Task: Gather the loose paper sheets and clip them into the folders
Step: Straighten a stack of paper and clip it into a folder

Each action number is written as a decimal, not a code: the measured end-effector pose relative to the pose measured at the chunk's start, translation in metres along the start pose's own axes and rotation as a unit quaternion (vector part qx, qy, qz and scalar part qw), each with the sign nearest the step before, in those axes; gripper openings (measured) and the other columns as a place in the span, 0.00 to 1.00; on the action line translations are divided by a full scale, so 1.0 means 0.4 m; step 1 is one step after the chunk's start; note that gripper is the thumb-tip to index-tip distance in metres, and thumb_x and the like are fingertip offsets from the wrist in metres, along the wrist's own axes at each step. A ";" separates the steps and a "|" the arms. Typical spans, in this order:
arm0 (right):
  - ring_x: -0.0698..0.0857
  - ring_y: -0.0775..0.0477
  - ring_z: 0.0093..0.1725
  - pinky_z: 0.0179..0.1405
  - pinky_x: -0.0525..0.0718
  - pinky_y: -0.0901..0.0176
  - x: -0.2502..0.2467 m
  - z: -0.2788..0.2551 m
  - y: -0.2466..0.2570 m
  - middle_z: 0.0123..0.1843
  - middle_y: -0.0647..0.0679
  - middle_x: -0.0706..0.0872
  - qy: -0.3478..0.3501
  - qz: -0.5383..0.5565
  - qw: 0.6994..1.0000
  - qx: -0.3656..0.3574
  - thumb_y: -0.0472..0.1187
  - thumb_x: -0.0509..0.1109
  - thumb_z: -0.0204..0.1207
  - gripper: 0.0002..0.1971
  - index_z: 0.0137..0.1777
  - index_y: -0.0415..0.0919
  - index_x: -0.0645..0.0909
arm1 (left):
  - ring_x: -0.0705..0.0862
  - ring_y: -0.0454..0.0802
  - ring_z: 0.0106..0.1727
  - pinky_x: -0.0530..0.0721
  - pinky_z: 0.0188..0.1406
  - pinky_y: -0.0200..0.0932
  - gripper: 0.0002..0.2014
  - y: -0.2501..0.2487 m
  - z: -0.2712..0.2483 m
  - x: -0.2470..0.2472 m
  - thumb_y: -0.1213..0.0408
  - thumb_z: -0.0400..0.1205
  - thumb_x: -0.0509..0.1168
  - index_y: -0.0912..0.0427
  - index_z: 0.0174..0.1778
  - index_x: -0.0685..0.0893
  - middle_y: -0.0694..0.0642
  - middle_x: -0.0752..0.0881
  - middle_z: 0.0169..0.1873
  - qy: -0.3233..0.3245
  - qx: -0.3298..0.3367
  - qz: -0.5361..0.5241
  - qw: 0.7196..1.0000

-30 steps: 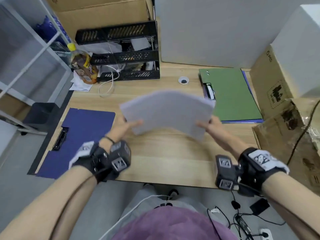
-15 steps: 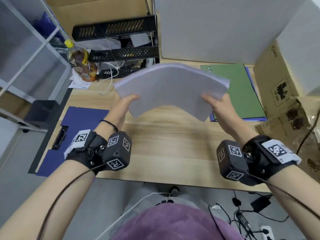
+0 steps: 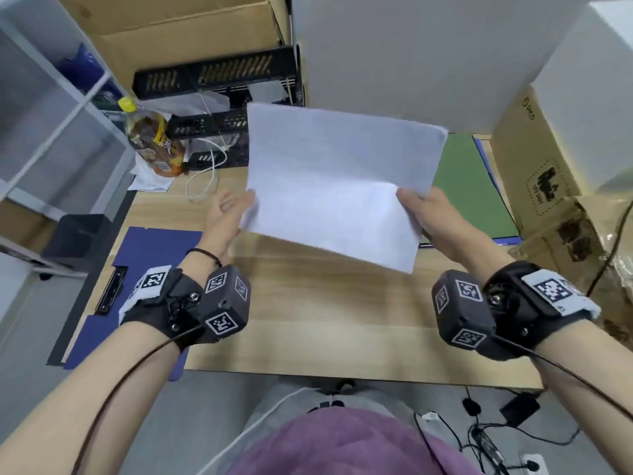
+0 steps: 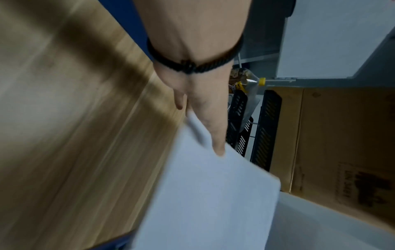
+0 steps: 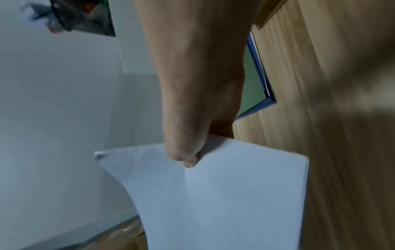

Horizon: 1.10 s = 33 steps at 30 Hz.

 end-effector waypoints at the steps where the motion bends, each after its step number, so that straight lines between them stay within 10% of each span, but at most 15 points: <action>1: 0.88 0.52 0.46 0.49 0.87 0.54 0.002 -0.005 0.015 0.53 0.49 0.88 -0.018 0.051 0.999 -0.004 0.39 0.59 0.86 0.13 0.66 0.39 0.79 | 0.77 0.49 0.68 0.77 0.65 0.47 0.40 -0.010 -0.017 0.010 0.43 0.73 0.71 0.56 0.77 0.66 0.49 0.78 0.66 0.041 -0.024 -0.043 0.998; 5: 0.85 0.54 0.40 0.33 0.84 0.60 0.093 -0.035 -0.008 0.48 0.52 0.86 -0.014 0.097 0.995 0.000 0.39 0.57 0.86 0.08 0.59 0.47 0.77 | 0.82 0.52 0.68 0.82 0.65 0.52 0.25 -0.041 -0.098 0.123 0.46 0.79 0.63 0.53 0.70 0.76 0.54 0.82 0.68 0.231 -0.053 -0.178 0.955; 12: 0.91 0.46 0.49 0.41 0.90 0.55 0.168 -0.151 -0.171 0.60 0.46 0.89 0.087 0.176 0.972 0.130 0.41 0.66 0.84 0.16 0.70 0.45 0.76 | 0.84 0.52 0.61 0.81 0.64 0.49 0.17 0.032 -0.049 0.105 0.56 0.80 0.69 0.55 0.64 0.81 0.53 0.85 0.62 0.138 -0.053 0.093 0.985; 19: 0.77 0.52 0.30 0.27 0.71 0.62 0.119 -0.137 -0.151 0.35 0.53 0.83 0.088 0.211 0.958 0.173 0.57 0.61 0.83 0.16 0.40 0.52 0.84 | 0.84 0.49 0.63 0.79 0.68 0.51 0.19 0.119 -0.083 0.020 0.61 0.81 0.69 0.50 0.67 0.78 0.50 0.84 0.64 0.210 -0.089 0.096 0.969; 24: 0.90 0.48 0.57 0.58 0.85 0.54 0.247 -0.100 -0.125 0.58 0.52 0.91 0.131 0.128 0.966 0.183 0.42 0.69 0.82 0.11 0.63 0.48 0.82 | 0.83 0.43 0.60 0.80 0.63 0.39 0.18 0.103 -0.080 -0.042 0.67 0.82 0.67 0.49 0.66 0.75 0.47 0.84 0.61 0.276 -0.101 0.110 0.950; 28: 0.88 0.43 0.63 0.64 0.84 0.50 0.396 -0.087 -0.114 0.64 0.44 0.89 0.166 0.208 0.933 0.241 0.40 0.65 0.84 0.15 0.69 0.41 0.79 | 0.83 0.51 0.64 0.79 0.68 0.50 0.20 0.141 -0.045 -0.161 0.66 0.81 0.69 0.57 0.69 0.77 0.53 0.84 0.64 0.236 -0.137 0.095 0.957; 33: 0.89 0.42 0.59 0.56 0.89 0.50 0.575 -0.056 -0.130 0.62 0.42 0.89 0.190 0.183 0.920 0.289 0.37 0.64 0.84 0.15 0.69 0.39 0.79 | 0.84 0.36 0.46 0.80 0.39 0.24 0.14 0.195 0.006 -0.289 0.66 0.84 0.63 0.56 0.66 0.79 0.46 0.84 0.53 0.202 -0.122 0.149 0.960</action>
Point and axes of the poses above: each hand's wrist, its own z-axis towards the middle knuckle, its own x-axis out of the palm, y = z × x, the point moved 2 cm from there along z, towards the middle knuckle
